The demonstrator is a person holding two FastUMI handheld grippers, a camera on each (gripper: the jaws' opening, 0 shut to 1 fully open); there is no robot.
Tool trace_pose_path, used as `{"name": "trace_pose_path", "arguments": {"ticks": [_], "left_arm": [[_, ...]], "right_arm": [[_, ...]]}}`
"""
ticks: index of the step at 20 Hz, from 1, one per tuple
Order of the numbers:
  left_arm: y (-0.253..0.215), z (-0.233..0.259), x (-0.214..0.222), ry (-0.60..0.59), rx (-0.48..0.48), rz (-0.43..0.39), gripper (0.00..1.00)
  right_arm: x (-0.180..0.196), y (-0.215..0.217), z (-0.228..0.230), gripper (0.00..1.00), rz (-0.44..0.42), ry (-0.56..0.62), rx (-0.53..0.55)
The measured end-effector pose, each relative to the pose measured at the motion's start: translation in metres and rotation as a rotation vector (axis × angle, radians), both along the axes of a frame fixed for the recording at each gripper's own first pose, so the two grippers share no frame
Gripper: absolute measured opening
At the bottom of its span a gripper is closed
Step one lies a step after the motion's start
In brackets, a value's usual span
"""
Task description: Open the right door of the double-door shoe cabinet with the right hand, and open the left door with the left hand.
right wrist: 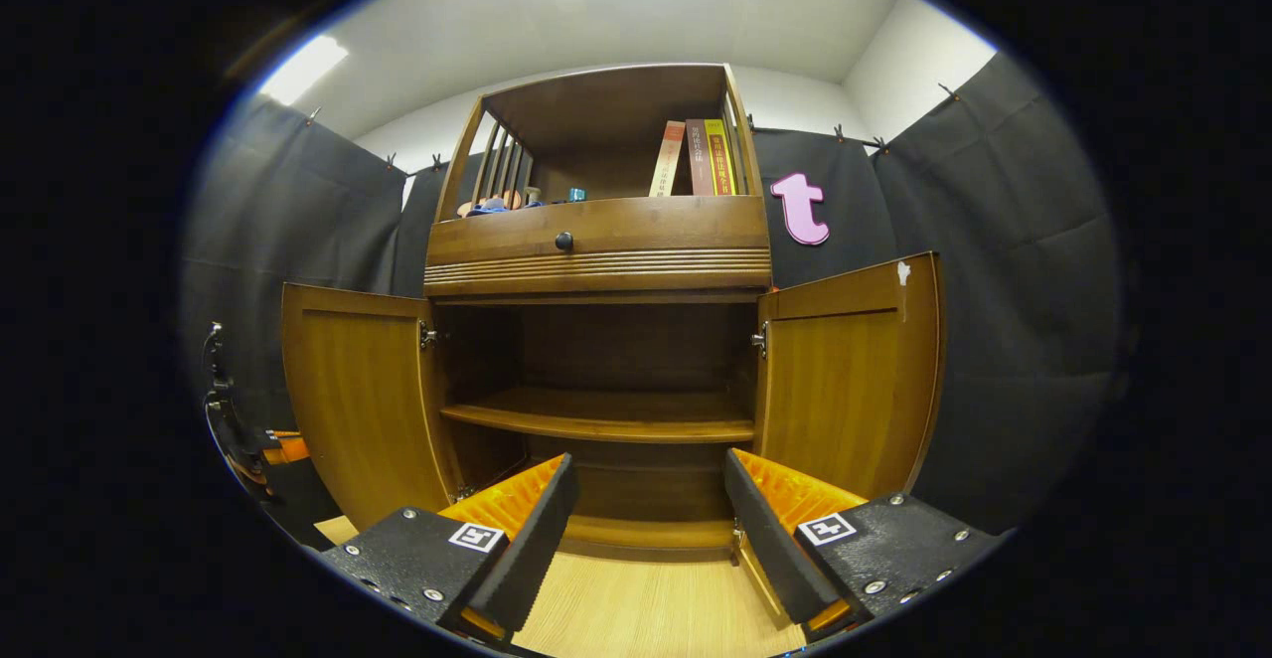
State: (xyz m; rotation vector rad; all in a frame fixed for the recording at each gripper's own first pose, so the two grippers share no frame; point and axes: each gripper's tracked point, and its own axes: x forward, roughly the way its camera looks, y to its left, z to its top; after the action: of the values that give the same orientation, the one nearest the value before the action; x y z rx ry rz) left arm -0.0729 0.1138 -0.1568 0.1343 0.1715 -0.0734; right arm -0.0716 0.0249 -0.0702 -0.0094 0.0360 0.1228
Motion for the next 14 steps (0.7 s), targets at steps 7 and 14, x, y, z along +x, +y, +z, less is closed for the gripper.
{"name": "trace_pose_path", "arguments": {"ticks": [7, 14], "left_arm": [[0.016, 0.031, -0.031, -0.02, 0.027, 0.121, 0.13], [-0.007, 0.104, -0.05, -0.107, 0.009, 0.185, 0.21]], "right_arm": [[0.004, -0.009, 0.002, 0.92, -0.019, -0.01, 0.012], [0.009, -0.033, 0.014, 0.92, -0.069, -0.025, 0.002]]}}
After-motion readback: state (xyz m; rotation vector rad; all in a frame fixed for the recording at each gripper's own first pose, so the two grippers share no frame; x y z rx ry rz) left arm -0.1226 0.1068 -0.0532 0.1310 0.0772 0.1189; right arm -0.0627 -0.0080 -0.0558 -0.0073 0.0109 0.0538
